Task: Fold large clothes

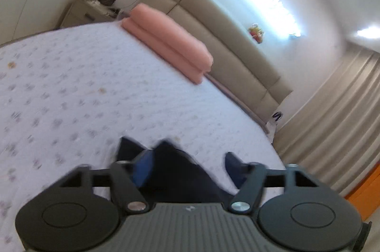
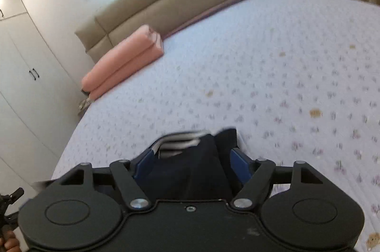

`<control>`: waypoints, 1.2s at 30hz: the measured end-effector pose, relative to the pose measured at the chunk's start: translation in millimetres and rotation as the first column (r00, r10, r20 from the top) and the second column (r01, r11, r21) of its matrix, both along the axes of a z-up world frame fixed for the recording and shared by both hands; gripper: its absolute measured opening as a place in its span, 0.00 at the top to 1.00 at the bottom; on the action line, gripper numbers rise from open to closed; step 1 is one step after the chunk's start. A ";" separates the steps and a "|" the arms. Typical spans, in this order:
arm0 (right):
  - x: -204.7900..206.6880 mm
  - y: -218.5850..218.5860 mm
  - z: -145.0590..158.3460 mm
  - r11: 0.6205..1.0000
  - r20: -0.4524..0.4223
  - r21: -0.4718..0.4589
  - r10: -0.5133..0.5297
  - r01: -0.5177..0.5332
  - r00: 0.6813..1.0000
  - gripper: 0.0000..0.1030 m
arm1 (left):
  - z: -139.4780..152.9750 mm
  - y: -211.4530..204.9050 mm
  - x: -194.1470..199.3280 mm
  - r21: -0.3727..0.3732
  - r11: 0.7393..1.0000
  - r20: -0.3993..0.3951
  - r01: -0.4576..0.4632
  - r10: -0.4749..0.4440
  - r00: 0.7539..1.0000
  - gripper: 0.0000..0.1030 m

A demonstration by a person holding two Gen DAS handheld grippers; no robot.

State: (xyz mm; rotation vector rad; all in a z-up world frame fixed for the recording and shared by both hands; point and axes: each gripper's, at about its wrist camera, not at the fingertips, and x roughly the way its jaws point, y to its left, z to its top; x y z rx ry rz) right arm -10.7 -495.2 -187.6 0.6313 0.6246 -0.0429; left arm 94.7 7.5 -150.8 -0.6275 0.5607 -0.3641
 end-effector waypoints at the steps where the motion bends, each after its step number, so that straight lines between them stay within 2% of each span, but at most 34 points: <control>1: -5.4 0.9 -3.4 1.000 -0.015 -0.011 0.019 -0.020 1.000 0.17 | -3.3 3.2 -1.0 -0.002 1.000 -0.017 0.019 -0.019 1.000 0.30; 4: -7.9 7.8 -10.8 0.992 -0.131 -0.110 0.054 -0.069 0.990 0.17 | -7.8 7.8 -0.5 0.073 0.994 -0.128 0.081 -0.071 0.989 0.31; 7: 6.0 11.6 -11.0 0.984 -0.208 -0.151 0.057 -0.090 0.976 0.17 | -3.4 3.4 10.0 0.150 0.981 -0.183 0.122 -0.094 0.979 0.32; 11: 33.6 20.2 7.0 0.979 -0.206 -0.189 0.039 -0.079 0.978 0.16 | 5.0 3.3 36.5 0.118 0.980 -0.224 0.158 -0.129 0.966 0.32; 13: 52.9 21.9 13.3 0.973 -0.218 -0.212 0.038 -0.085 0.975 0.16 | -0.8 11.7 49.1 0.100 0.979 -0.250 0.176 -0.146 0.957 0.32; 17: 94.0 23.8 0.9 0.969 -0.262 -0.225 0.045 -0.106 0.964 0.15 | -11.0 2.0 81.8 0.185 0.973 -0.287 0.140 -0.083 0.954 0.31; 23: 113.1 34.7 -20.6 0.935 -0.297 -0.291 0.115 -0.204 0.948 0.17 | -29.2 -16.1 110.1 0.161 0.977 -0.332 0.143 -0.083 0.940 0.32; 24: 114.4 38.6 -22.3 0.922 -0.299 -0.312 0.136 -0.231 0.945 0.24 | -30.6 -20.6 111.9 0.160 0.977 -0.333 0.143 -0.083 0.939 0.37; 25: 115.9 44.1 -23.2 0.900 -0.300 -0.342 0.168 -0.270 0.939 0.43 | -31.3 -26.0 113.4 0.166 0.975 -0.333 0.151 -0.088 0.939 0.51; 26: 116.9 49.9 -22.8 0.875 -0.301 -0.369 0.205 -0.312 0.931 0.57 | -32.3 -35.1 115.7 0.205 0.965 -0.342 0.164 -0.087 0.936 0.61; 27: 117.5 55.8 -21.9 0.850 -0.301 -0.398 0.235 -0.345 0.924 0.79 | -31.4 -43.6 116.3 0.264 0.949 -0.349 0.171 -0.071 0.934 0.85; 28: 117.5 60.3 -20.0 0.828 -0.298 -0.424 0.254 -0.366 0.920 0.88 | -28.4 -51.5 114.7 0.329 0.930 -0.337 0.162 -0.045 0.941 0.89; 29: 116.6 62.3 -16.6 0.819 -0.287 -0.434 0.269 -0.375 0.919 0.89 | -23.0 -57.2 109.6 0.362 0.921 -0.311 0.146 -0.029 0.950 0.90; 31: 111.8 62.7 -5.3 0.813 -0.249 -0.455 0.276 -0.364 0.928 0.93 | -9.9 -57.5 99.3 0.353 0.930 -0.269 0.105 -0.006 0.963 0.91; 34: 104.0 57.5 21.4 0.812 -0.168 -0.491 0.267 -0.315 0.949 0.93 | 25.9 -43.9 87.0 0.292 0.957 -0.170 0.006 0.046 0.984 0.91; 36: 102.9 51.7 38.7 0.818 -0.110 -0.508 0.250 -0.271 0.962 0.93 | 43.1 -33.6 88.2 0.245 0.969 -0.119 -0.043 0.074 0.990 0.95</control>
